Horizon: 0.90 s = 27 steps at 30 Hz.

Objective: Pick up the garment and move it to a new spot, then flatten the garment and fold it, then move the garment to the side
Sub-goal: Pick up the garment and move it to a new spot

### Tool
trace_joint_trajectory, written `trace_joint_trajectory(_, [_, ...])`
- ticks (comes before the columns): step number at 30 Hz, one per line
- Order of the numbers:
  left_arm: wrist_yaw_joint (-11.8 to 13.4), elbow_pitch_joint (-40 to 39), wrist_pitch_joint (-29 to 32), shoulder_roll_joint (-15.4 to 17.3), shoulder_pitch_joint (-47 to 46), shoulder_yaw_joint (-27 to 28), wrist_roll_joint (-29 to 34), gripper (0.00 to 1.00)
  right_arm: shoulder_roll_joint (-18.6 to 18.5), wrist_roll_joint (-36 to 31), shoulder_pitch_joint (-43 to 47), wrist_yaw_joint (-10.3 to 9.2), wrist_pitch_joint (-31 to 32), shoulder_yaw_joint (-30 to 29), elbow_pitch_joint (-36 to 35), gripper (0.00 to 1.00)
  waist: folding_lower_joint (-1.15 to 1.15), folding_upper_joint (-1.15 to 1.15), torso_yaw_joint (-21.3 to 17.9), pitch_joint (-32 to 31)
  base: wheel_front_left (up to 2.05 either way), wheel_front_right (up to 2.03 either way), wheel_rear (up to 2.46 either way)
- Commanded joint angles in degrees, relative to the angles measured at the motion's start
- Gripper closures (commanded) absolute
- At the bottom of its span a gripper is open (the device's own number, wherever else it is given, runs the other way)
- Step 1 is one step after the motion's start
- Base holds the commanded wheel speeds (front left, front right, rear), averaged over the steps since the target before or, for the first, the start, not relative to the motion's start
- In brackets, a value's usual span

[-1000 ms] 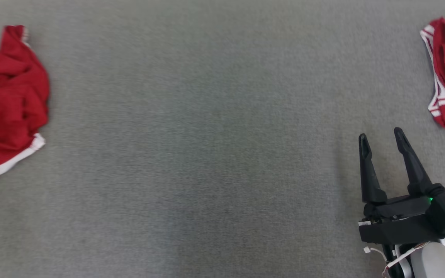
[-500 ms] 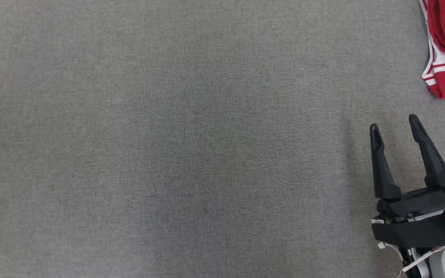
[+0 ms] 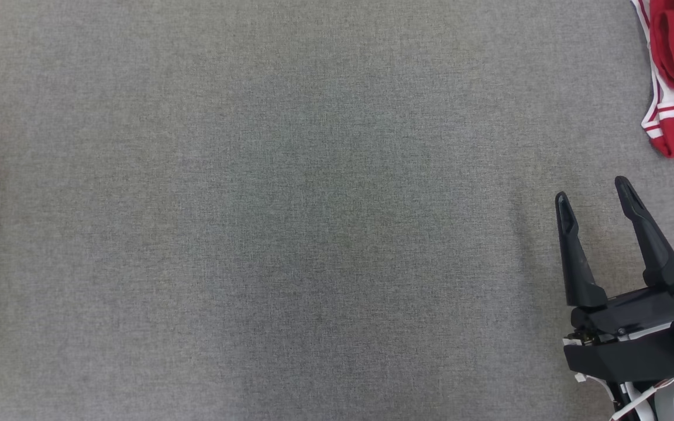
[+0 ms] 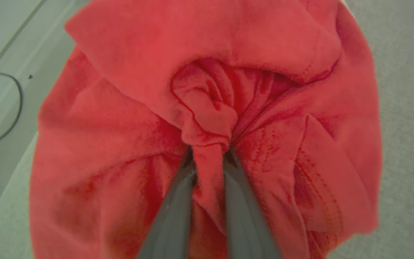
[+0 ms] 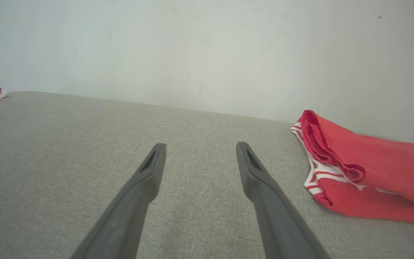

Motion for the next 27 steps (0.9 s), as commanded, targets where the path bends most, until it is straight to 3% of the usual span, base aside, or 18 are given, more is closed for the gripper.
trace_joint_trajectory(1, [0.36, -1.09, -3.26, 0.08, 0.07, -0.13, 0.35, 1.00, -0.25, -0.07, 0.19, -0.16, 0.00, -0.24, -0.05, 0.00, 0.00, 0.00, 0.09, -0.10, 0.00, 0.00, 0.00])
trace_joint_trajectory(5, [1.47, -2.71, -13.04, 0.78, -1.21, 0.09, 1.25, 1.00, 0.52, 0.15, -0.08, -0.15, -0.38, 0.19, 0.76, 0.00, 0.00, 0.00, 0.35, -1.69, 0.00, 0.00, 0.00])
trace_joint_trajectory(6, [1.47, -2.71, -13.04, 0.78, -1.21, 0.09, 1.25, 1.00, 0.52, 0.15, -0.08, -0.15, -0.38, 0.19, 0.76, 0.00, 0.00, 0.00, 0.35, -1.69, 0.00, 0.00, 0.00])
trace_joint_trajectory(16, [-0.99, -7.32, -27.80, 2.13, -8.30, -5.78, 6.66, 1.00, 2.74, 1.30, -0.59, -0.15, -2.75, 2.93, 5.90, 0.00, 0.00, 0.00, -0.69, -9.22, 0.00, 0.00, 0.00])
trace_joint_trajectory(27, [-2.93, -17.68, -28.84, -5.71, -12.11, -13.26, 7.52, 1.00, 6.05, 2.67, -0.06, -0.15, -6.11, 4.10, 12.81, 0.00, 0.00, 0.00, -7.35, -14.62, 0.00, 0.00, 0.00])
